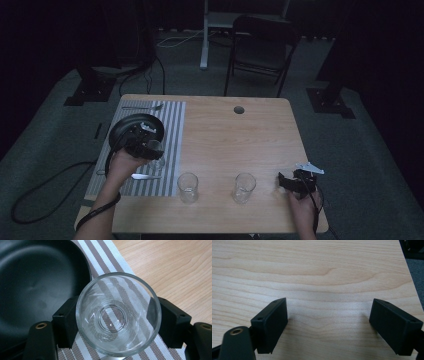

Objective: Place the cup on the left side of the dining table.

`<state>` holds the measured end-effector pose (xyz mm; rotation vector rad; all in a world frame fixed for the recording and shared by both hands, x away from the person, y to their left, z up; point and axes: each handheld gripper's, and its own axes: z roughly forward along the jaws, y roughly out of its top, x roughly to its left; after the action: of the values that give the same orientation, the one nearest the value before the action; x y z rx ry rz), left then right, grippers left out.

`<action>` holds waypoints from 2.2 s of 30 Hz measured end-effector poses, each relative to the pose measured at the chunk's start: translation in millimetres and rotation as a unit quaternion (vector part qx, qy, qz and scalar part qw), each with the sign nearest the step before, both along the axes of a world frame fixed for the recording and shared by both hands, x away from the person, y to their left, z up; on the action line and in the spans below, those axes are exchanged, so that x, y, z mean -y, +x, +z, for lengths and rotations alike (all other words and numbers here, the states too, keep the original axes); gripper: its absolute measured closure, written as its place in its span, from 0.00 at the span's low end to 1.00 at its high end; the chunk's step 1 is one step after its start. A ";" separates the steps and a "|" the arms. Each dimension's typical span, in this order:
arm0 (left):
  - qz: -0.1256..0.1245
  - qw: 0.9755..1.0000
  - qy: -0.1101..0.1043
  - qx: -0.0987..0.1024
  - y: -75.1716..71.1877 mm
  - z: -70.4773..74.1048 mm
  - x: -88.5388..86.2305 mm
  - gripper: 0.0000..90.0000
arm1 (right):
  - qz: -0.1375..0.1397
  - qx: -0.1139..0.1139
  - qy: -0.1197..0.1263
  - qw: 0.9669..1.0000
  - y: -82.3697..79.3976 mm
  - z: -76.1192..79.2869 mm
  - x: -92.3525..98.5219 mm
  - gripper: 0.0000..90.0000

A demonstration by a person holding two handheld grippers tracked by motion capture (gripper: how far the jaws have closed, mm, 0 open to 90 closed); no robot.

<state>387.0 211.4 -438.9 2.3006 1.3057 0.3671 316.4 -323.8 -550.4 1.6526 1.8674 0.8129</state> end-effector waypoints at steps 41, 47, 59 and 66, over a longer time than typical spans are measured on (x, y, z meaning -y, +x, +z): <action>0.086 0.993 -0.048 0.068 -64.8 -52.5 -55.3 0.00 | 0.000 0.000 -0.001 1.000 0.1 0.1 0.0 0.16; 0.108 0.990 -0.058 0.069 -72.4 -59.4 -69.4 0.00 | 0.000 0.000 0.000 1.000 0.1 0.1 -0.1 0.16; 0.142 0.987 -0.038 0.062 -85.4 -82.1 -89.8 0.00 | 0.000 0.000 0.001 1.000 0.1 0.1 -0.2 0.16; 0.154 0.986 -0.029 0.052 -88.9 -93.4 -95.1 0.00 | 0.000 0.000 0.001 1.000 0.0 0.1 -0.3 0.16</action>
<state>298.1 306.5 -532.2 2.0039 1.5977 0.5343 316.4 -323.5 -550.3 1.6543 1.8674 0.8133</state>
